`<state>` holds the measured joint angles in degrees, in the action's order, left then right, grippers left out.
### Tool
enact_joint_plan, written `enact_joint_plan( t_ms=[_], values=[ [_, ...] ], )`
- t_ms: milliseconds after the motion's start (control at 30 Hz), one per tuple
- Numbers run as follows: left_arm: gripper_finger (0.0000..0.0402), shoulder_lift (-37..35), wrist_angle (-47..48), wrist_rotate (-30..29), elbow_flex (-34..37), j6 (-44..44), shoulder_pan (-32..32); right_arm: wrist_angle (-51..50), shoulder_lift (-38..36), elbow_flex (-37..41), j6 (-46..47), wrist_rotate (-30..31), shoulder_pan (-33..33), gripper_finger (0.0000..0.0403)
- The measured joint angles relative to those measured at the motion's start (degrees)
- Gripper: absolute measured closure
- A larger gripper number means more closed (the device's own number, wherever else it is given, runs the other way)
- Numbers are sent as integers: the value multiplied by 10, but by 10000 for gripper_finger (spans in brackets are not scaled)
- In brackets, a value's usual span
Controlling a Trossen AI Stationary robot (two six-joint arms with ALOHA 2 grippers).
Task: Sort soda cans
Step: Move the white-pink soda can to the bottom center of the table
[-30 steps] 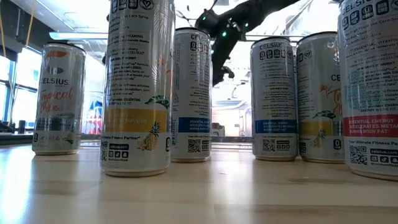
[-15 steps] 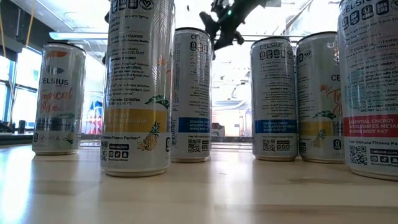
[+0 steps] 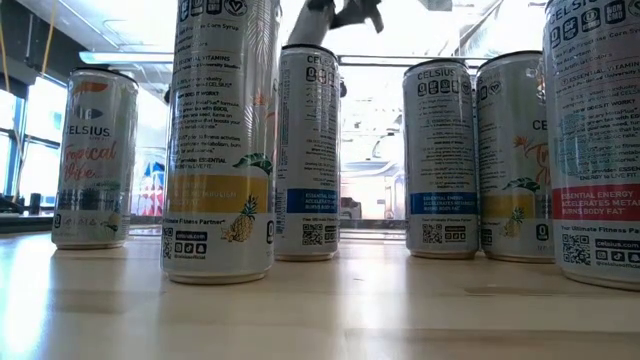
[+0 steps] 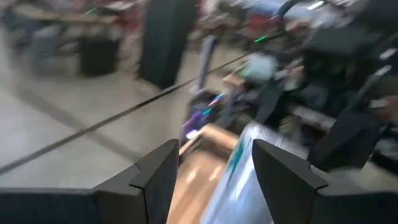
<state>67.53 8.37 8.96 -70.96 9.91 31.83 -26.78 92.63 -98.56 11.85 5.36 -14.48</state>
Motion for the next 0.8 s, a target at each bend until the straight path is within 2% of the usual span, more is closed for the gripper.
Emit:
enact_joint_plan(
  t_ms=[267, 467, 600, 800],
  values=[
    [202, -10, -6, 100, 2, -10, -6, 5, -1, 0, 88, 43, 116, 194],
    [202, -27, -14, 103, 2, -6, -5, 26, -1, 0, 153, 62, 205, 194],
    [202, -31, -15, 102, 2, 0, -6, 40, -1, 0, 168, 82, 259, 194],
    [202, -22, -13, 97, 2, 14, -7, 42, -1, 0, 187, 81, 319, 194]
  ],
)
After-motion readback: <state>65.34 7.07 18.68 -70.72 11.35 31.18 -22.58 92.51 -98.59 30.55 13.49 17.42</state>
